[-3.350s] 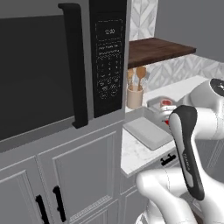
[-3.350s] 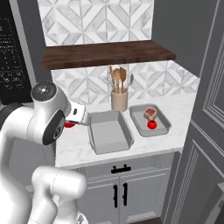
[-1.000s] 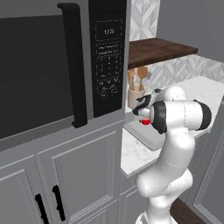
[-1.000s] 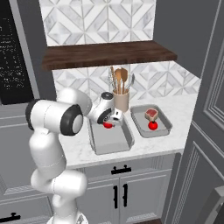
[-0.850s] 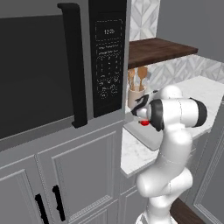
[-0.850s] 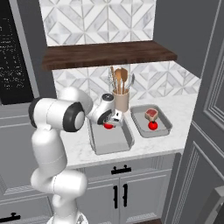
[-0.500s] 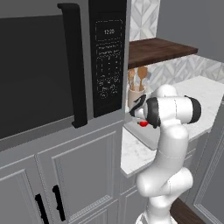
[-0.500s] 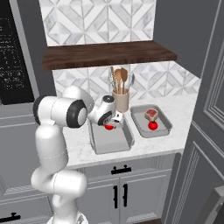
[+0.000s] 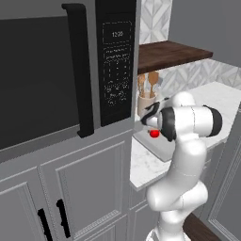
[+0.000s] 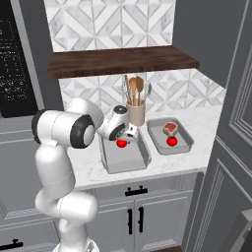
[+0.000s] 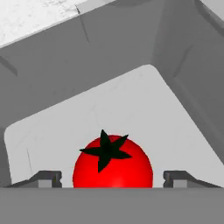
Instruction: Place one tomato and one steak in each tupperware on the nearby counter, to pack two identical lunches.
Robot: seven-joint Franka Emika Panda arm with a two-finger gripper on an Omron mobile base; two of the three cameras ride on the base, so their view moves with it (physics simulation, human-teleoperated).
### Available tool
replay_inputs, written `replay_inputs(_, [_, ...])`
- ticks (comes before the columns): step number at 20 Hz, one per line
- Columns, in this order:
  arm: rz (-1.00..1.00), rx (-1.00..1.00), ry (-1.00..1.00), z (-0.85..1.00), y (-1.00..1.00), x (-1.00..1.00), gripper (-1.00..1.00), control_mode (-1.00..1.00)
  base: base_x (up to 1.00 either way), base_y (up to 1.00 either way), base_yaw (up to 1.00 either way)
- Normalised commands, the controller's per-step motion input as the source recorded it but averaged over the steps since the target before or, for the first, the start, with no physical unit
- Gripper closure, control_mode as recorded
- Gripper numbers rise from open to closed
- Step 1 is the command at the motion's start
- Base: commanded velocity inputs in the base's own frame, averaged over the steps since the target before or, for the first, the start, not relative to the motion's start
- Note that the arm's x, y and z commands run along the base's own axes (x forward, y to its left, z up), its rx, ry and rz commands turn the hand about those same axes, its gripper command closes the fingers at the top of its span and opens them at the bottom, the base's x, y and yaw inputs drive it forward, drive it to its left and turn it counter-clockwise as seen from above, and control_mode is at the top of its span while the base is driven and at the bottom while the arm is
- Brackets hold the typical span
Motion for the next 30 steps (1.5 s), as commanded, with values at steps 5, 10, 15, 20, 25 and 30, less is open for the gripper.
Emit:
replay_inputs(5, [0.0, -0.03, -0.08, 0.56, 0.08, -0.43, -1.0, -1.0, 0.0, 0.0, 0.0])
replay_inputs(10, [0.0, -0.06, -0.09, 0.84, 0.01, -0.86, -1.0, -1.0, 0.0, 0.0, 0.0])
replay_inputs(15, [0.0, -0.05, 0.0, 1.0, 0.0, -1.0, -1.0, -1.0, 0.0, 0.0, 0.0])
replay_inputs(20, [0.0, 0.01, 0.03, 1.0, 0.0, -1.0, -1.0, -1.0, 0.0, 0.0, 0.0])
replay_inputs(25, [0.0, 0.07, -0.01, 0.72, 0.07, -1.0, -1.0, -1.0, 0.0, 0.0, 0.0])
replay_inputs(30, [0.0, 0.01, -0.02, 0.62, 0.31, -0.98, -1.0, -1.0, 0.0, 0.0, 0.0])
